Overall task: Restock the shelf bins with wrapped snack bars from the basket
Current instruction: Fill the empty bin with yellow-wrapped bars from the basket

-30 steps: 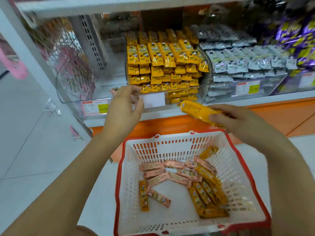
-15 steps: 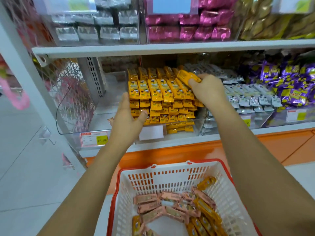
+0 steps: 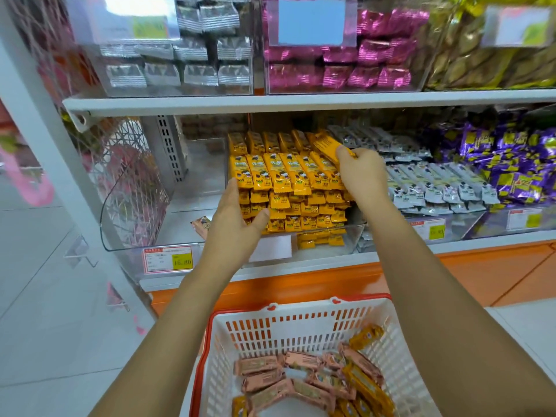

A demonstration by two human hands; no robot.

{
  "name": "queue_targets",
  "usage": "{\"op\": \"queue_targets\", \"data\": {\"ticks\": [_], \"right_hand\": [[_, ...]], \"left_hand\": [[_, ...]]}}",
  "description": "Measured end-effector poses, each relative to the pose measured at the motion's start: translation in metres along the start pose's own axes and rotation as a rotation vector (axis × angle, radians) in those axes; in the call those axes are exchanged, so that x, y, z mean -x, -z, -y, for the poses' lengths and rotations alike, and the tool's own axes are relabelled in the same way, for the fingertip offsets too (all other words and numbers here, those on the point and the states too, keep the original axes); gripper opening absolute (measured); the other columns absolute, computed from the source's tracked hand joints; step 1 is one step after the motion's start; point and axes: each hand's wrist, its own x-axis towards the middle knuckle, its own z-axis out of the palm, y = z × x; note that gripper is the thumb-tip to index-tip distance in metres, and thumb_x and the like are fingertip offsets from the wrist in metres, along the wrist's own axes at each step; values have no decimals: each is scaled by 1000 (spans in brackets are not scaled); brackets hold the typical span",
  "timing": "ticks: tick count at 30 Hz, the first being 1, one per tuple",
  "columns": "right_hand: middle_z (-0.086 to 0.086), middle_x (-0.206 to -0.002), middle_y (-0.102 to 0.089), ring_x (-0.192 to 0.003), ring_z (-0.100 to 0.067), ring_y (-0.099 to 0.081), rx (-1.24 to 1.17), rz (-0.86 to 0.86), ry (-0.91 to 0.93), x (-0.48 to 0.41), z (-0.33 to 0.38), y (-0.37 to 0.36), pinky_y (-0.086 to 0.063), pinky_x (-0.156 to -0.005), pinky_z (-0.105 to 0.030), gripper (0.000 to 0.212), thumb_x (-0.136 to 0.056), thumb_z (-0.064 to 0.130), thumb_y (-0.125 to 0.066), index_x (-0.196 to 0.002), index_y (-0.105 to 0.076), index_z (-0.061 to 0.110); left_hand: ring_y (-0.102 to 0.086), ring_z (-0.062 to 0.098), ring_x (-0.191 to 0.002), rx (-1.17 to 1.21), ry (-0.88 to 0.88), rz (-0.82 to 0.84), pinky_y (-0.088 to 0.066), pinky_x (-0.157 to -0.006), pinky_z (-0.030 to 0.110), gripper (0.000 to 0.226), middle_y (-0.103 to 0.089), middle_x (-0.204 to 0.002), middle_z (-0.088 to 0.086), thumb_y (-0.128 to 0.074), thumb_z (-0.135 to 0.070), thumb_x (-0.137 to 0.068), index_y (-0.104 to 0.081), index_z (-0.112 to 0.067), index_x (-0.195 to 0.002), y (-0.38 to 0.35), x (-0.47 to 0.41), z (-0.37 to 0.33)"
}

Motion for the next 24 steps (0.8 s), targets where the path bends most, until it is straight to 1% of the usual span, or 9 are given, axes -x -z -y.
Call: {"op": "queue_targets", "data": {"ticks": [4,7,9,11,13,17,21,22,24], "right_hand": [[0,-61,-37,-52,-15,-34,-77,39,-61,-2,4,10,-23,-47,-31,39,-100,32,-41,-65,-35,15],[-6,-72,-49,-63,-20,-45,-106,17,-57,-1,8,15,-32,-53,-30,30,-95,35,-42,-82,-51,9],[-12,-95,-57,-83,-25,-53,-107,-12,-34,-3,12,15,-40,-63,-33,45,-85,45,-42,-102,-63,10],[-10,-106,-58,-86,-25,-54,-89,12,8,1,24,16,-38,-62,-28,47,-86,45,-45,-115,-66,14],[-12,-95,-62,-72,-19,-55,-95,120,59,5,37,12,-40,-53,-27,34,-94,32,-49,-113,-67,11],[-10,-92,-65,-80,-21,-60,-134,276,61,10,70,-13,-52,-83,-39,26,-93,22,-56,-107,-68,4],[-6,-82,-62,-68,-16,-58,-29,301,69,-5,97,-53,-50,-60,-28,17,-88,23,-63,-83,-60,7],[-4,-78,-59,-70,-16,-58,-2,294,75,-8,102,-59,-49,-59,-26,21,-89,26,-62,-77,-55,10],[-4,-82,-57,-87,-20,-60,93,301,104,-12,114,-75,-50,-75,-28,27,-93,34,-55,-83,-57,9]], "left_hand": [[-36,17,-135,14,3,21,-32,-102,30,66,-39,-147,-4,-58,-25,-93,-23,-24,-148,0,-1,1],[-34,19,-137,-14,18,17,-31,-107,33,69,-35,-151,-3,-59,-28,-92,-22,-22,-150,1,-2,3],[-36,16,-135,-13,13,11,-35,-109,37,67,-38,-149,-4,-59,-28,-92,-25,-22,-149,2,-3,4],[-41,5,-123,8,-9,-2,-36,-100,27,57,-45,-139,-11,-59,-24,-91,-33,-23,-143,4,-4,4],[-40,0,-115,12,-2,-11,-34,-92,23,54,-45,-131,-15,-59,-22,-91,-36,-23,-140,6,-4,3],[-48,5,-111,46,30,-23,-39,-92,25,50,-53,-127,-11,-59,-24,-92,-40,-26,-138,13,-7,5],[-48,4,-107,39,37,23,-35,-73,4,47,-50,-113,-18,-56,-21,-94,-40,-23,-139,21,-5,9],[-46,2,-108,40,40,35,-34,-72,2,48,-47,-114,-20,-56,-21,-94,-40,-22,-139,20,-4,7],[-49,4,-114,35,24,45,-37,-88,12,49,-51,-124,-18,-56,-24,-94,-39,-22,-140,21,-4,11]]}}
